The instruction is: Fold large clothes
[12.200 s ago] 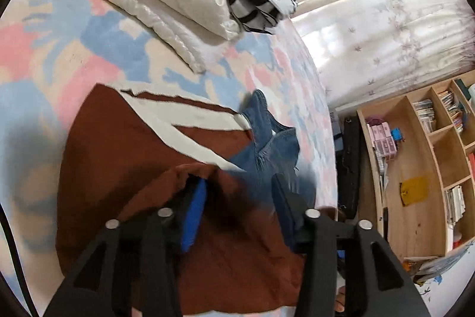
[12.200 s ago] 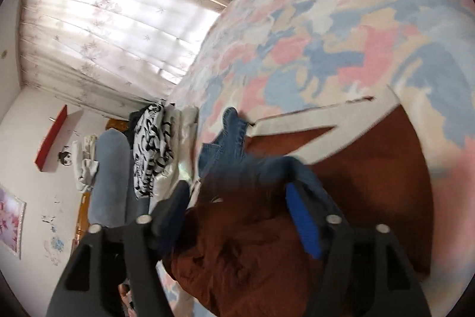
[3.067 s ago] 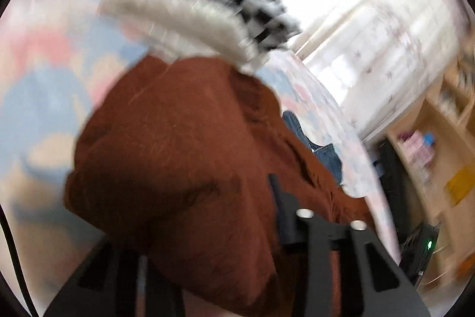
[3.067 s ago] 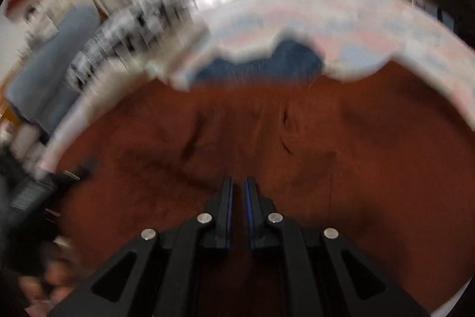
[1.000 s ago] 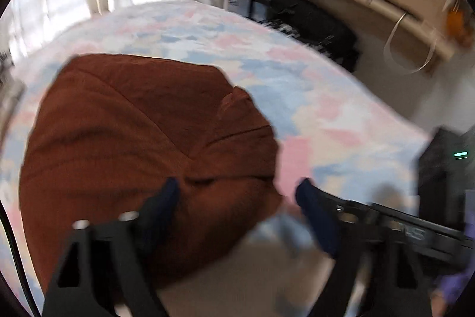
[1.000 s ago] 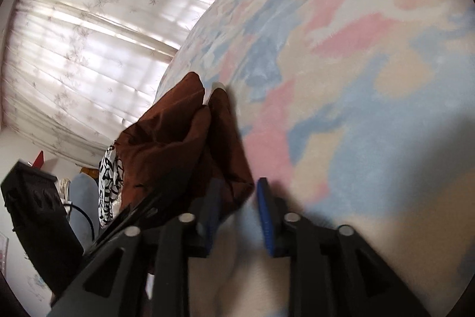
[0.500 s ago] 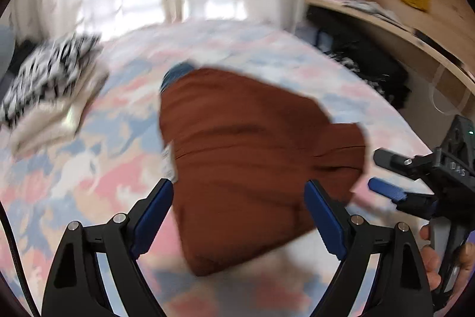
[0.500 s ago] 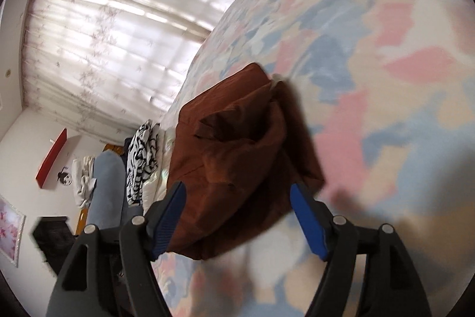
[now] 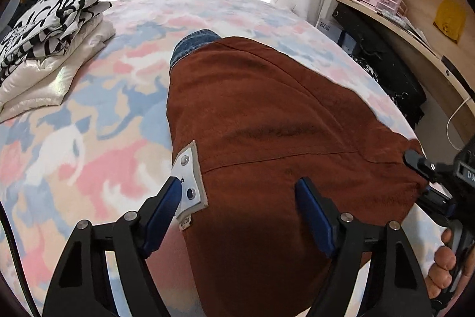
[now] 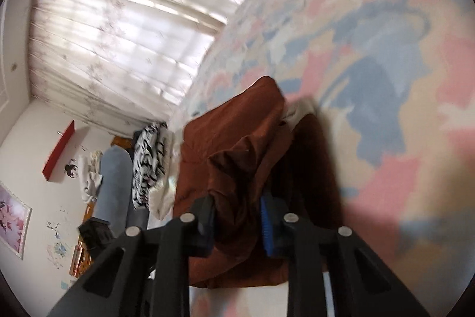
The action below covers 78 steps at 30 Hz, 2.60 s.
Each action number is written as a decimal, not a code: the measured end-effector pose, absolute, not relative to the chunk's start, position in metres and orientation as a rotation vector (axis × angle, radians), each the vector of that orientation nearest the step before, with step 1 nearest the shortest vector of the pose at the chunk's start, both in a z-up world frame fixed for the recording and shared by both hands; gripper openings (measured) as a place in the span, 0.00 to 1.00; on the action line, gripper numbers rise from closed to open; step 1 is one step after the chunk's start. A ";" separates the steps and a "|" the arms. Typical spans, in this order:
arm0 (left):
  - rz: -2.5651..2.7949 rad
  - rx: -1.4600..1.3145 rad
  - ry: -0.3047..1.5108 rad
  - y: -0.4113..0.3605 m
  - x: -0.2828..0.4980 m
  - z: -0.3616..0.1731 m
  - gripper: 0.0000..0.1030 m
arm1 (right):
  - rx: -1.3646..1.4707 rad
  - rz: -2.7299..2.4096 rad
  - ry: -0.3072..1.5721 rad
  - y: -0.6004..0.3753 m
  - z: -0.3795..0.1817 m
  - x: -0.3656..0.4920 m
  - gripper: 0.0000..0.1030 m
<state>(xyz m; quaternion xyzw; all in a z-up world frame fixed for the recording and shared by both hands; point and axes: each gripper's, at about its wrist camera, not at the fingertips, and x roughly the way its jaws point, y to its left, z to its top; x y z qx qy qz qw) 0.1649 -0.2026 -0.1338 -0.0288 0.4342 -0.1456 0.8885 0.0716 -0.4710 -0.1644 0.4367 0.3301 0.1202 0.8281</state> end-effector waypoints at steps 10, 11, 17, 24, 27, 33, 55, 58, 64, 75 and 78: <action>-0.279 0.008 0.851 -0.207 0.158 -0.162 0.80 | 0.921 0.135 0.820 -0.463 -0.220 0.060 0.20; -0.285 -0.005 0.860 -0.205 0.159 -0.162 0.80 | 0.907 0.131 0.822 -0.462 -0.217 0.060 0.22; -0.348 -0.032 0.934 -0.198 0.165 -0.140 0.80 | 0.804 0.133 0.829 -0.467 -0.181 0.057 0.47; -0.293 0.017 0.880 -0.201 0.196 -0.114 0.80 | 0.805 0.144 0.809 -0.486 -0.160 0.101 0.58; -0.269 0.042 0.921 -0.210 0.221 -0.123 0.80 | 0.809 0.138 0.862 -0.491 -0.170 0.147 0.58; -0.226 0.034 0.908 -0.221 0.255 -0.125 0.80 | 0.762 0.144 0.943 -0.482 -0.190 0.199 0.17; -0.121 -0.137 0.945 -0.167 0.234 -0.135 0.82 | 0.557 0.025 0.913 -0.457 -0.172 0.136 0.37; -0.141 -0.140 0.959 -0.158 0.213 -0.129 0.82 | 0.537 0.037 0.909 -0.453 -0.162 0.115 0.40; -0.183 -0.156 0.963 -0.142 0.185 -0.119 0.82 | 0.490 0.074 0.912 -0.442 -0.145 0.083 0.41; -0.308 -0.117 1.091 -0.141 0.171 -0.120 0.89 | 0.429 0.109 0.957 -0.440 -0.132 0.065 0.65; -0.334 -0.170 1.136 -0.138 0.175 -0.129 0.89 | 0.448 0.134 0.969 -0.443 -0.131 0.067 0.66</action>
